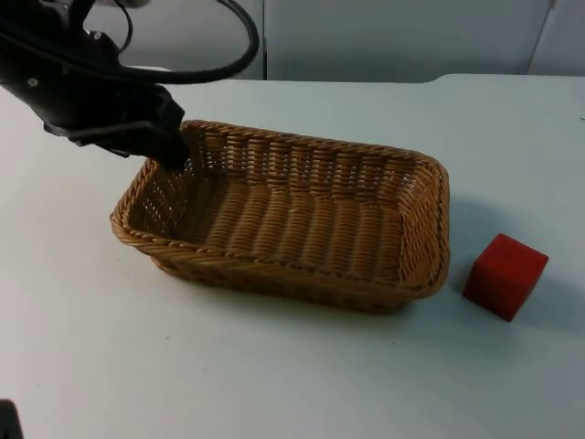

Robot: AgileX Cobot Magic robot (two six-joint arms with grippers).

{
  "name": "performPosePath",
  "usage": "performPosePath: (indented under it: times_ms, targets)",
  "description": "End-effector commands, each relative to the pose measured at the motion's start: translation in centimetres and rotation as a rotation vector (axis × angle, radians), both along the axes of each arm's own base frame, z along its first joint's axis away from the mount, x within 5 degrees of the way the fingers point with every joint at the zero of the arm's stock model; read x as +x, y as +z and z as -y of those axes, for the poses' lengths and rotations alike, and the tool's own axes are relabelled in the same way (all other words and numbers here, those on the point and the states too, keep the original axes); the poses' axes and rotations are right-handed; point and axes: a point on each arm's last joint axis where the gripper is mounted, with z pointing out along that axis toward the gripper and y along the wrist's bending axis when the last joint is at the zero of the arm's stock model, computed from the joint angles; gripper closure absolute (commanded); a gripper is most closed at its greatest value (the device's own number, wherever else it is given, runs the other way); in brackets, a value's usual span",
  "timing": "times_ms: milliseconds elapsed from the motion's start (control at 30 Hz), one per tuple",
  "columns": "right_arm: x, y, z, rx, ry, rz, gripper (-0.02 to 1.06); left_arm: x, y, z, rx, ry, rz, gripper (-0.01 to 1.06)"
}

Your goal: Pick up the basket with the left hand and place the cube into the basket with the right hand.

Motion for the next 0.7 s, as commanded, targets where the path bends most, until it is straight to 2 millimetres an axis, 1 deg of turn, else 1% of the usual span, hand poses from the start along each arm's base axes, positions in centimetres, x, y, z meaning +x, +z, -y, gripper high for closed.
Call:
performPosePath:
  times_ms: [0,67,100,133,167,267,300,367,433,467,500,600,633,667]
  targets:
    - [0.0,0.0,-0.1,0.005,-0.003,0.007,1.05,0.9,-0.8,0.2,0.022,0.013,0.004,0.43]
    - [0.0,0.0,-0.1,0.005,-0.003,0.007,1.05,2.1,-2.1,0.3,0.052,0.009,0.002,0.43]
    - [0.0,0.0,-0.1,0.005,-0.003,0.007,1.05,2.1,-2.1,0.3,0.052,0.009,0.002,0.43]
    - [0.0,0.0,-0.1,0.005,-0.003,0.007,1.05,2.8,-3.1,0.4,0.071,-0.004,-0.01,0.44]
    - [0.0,0.0,-0.1,0.005,-0.003,0.007,1.05,3.0,-3.3,0.4,0.075,-0.007,-0.008,0.44]
    - [0.0,0.0,-0.1,0.005,-0.003,0.007,1.05,3.9,-5.1,0.5,0.106,-0.024,-0.021,0.44]
    - [0.0,0.0,-0.1,0.005,-0.003,0.007,1.05,3.9,-5.1,0.5,0.106,-0.024,-0.021,0.44]
    - [0.0,0.0,-0.1,0.005,-0.003,0.007,1.05,4.5,-6.1,0.3,0.146,-0.048,-0.016,0.44]
    - [0.0,0.0,-0.1,0.005,-0.003,0.007,1.05,4.7,-7.0,0.3,0.152,-0.045,-0.028,0.47]
    - [0.0,0.0,-0.1,0.005,-0.003,0.007,1.05,4.7,-7.1,0.3,0.146,-0.025,-0.033,0.53]
    - [0.0,0.0,-0.1,0.005,-0.003,0.007,1.05,4.7,-7.1,0.3,0.146,-0.025,-0.033,0.53]
    - [0.0,0.0,-0.1,0.005,-0.003,0.007,1.05,4.7,-6.8,0.3,0.127,0.013,-0.048,0.98]
    - [0.0,0.0,-0.1,0.005,-0.003,0.007,1.05,4.7,-6.4,0.2,0.122,0.017,-0.045,1.05]
    - [0.0,0.0,-0.1,0.005,-0.003,0.007,1.05,4.7,-5.9,0.2,0.115,0.023,-0.042,1.05]
